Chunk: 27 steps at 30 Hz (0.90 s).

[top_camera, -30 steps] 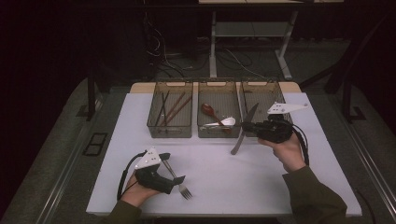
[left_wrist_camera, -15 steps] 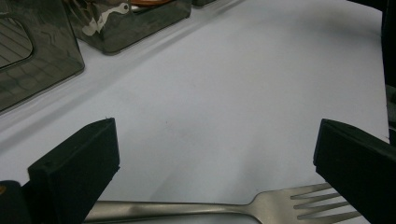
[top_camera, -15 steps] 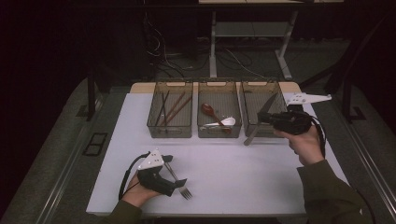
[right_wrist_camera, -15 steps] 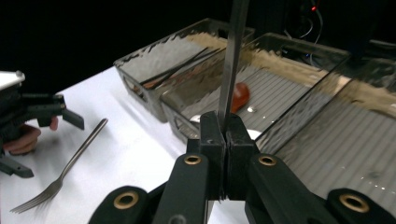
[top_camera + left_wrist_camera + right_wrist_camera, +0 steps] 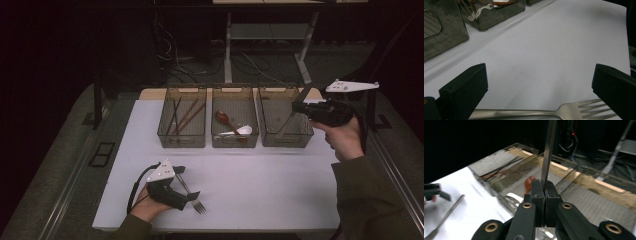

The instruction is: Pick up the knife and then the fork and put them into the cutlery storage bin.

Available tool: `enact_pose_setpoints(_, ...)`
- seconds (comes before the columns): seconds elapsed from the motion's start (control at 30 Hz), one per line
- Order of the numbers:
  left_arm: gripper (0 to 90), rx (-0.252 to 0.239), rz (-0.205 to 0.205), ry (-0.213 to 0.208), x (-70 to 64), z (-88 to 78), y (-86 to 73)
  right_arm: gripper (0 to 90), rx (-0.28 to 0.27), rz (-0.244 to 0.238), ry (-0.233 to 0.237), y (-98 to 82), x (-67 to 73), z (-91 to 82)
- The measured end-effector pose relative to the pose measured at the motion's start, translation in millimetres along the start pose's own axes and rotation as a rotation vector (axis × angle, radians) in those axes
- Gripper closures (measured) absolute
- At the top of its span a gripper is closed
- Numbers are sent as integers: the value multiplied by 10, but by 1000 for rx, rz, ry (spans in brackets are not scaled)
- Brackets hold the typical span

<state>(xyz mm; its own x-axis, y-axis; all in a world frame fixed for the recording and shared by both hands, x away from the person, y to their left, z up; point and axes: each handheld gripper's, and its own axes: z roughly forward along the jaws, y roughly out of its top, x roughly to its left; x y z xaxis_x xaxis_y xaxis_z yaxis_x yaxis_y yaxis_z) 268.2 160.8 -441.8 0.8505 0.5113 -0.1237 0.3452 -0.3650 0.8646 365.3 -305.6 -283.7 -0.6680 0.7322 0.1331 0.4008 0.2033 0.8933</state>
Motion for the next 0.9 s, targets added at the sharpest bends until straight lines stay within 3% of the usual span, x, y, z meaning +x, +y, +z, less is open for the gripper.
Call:
enact_pose_setpoints(0.1, 0, 4, -1, -2, -2, 1, 1, 881, 2, -9, -49, 62, -95, -10)
enact_pose_setpoints(0.3, 0, 4, 0, 2, -1, 3, 4, 882, 17, 13, -102, 106, -286, 33)
enact_pose_setpoints(0.9, 0, 5, 2, -8, -9, 16, 1, 881, 177, 35, -219, -24, -666, 261)
